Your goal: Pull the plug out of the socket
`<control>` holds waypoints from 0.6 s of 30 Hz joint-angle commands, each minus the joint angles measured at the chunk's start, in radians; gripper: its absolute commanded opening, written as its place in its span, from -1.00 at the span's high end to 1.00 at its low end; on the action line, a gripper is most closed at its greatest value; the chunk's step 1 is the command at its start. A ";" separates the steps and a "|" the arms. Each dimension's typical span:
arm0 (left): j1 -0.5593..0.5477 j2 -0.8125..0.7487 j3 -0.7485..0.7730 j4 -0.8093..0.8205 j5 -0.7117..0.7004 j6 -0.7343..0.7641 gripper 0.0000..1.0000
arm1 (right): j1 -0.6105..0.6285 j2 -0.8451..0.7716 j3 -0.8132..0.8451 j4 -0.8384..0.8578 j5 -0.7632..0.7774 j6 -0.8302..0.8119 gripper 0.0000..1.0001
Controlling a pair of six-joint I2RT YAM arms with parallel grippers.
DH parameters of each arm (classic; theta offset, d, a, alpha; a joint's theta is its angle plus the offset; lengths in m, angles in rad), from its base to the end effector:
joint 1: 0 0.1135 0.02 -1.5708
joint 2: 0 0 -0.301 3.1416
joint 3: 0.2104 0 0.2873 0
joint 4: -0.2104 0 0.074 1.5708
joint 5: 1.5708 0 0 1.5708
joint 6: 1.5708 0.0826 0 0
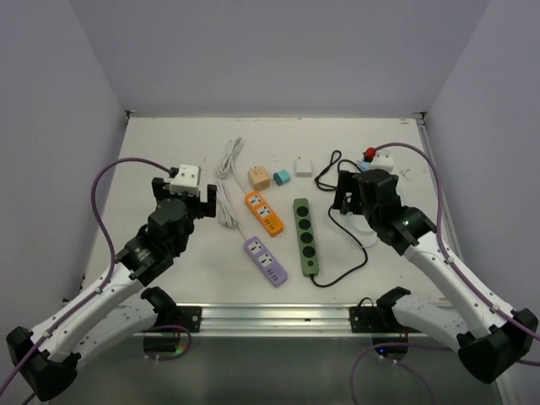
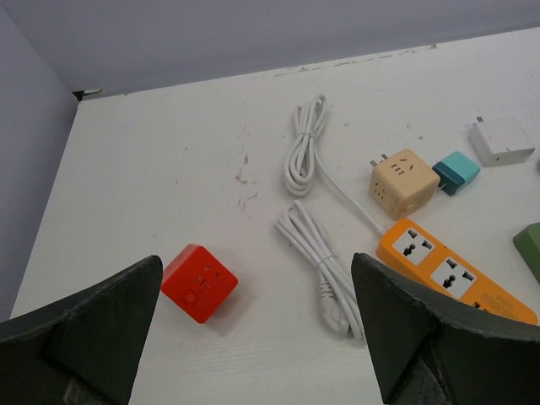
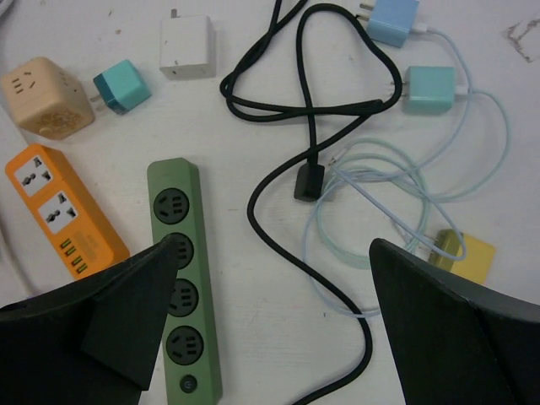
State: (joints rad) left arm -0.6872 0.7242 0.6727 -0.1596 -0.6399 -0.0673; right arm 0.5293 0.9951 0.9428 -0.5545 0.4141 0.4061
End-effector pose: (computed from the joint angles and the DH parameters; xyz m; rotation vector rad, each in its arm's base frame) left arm 0.1978 -0.0985 0.3290 0.0839 1.7377 0.0172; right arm 0.2436 0.1040 0.3259 0.1015 2.1193 0.1020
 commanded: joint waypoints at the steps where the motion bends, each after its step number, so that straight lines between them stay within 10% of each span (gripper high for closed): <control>1: 0.006 -0.017 0.025 -0.003 -0.030 -0.008 -0.97 | 0.001 -0.059 -0.035 0.081 0.114 0.049 -0.98; 18: 0.006 -0.060 0.007 0.031 -0.021 0.015 -0.97 | 0.001 -0.122 -0.078 0.067 0.124 0.076 -0.97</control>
State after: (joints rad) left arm -0.6872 0.6823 0.6727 -0.1627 -0.6445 -0.0666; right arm 0.5297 0.8768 0.8616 -0.5354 0.4862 0.4553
